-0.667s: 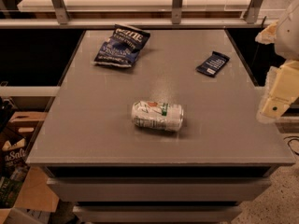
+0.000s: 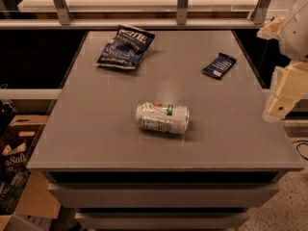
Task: Move rxbar blueberry near 7up can
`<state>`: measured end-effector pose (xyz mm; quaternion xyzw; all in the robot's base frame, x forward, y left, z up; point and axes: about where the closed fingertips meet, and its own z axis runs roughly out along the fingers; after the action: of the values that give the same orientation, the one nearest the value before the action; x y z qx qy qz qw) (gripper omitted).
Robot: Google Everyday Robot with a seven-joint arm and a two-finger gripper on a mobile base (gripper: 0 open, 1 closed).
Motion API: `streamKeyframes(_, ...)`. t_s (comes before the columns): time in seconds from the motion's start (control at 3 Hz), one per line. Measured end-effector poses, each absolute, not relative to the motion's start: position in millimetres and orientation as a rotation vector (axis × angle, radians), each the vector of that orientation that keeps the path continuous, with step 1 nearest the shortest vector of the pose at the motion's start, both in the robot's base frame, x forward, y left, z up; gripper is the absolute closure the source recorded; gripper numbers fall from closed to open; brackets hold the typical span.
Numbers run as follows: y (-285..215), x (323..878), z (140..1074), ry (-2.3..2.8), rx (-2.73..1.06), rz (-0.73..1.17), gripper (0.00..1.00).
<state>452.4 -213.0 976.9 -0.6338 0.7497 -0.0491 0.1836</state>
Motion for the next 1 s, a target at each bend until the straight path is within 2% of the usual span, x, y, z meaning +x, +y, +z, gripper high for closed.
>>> streamKeyframes(0.67, -183, 521, 945, 1.694, -2.134, -0.219, 0.0)
streamKeyframes(1.0, -183, 521, 945, 1.699, -2.13, -0.217, 0.0)
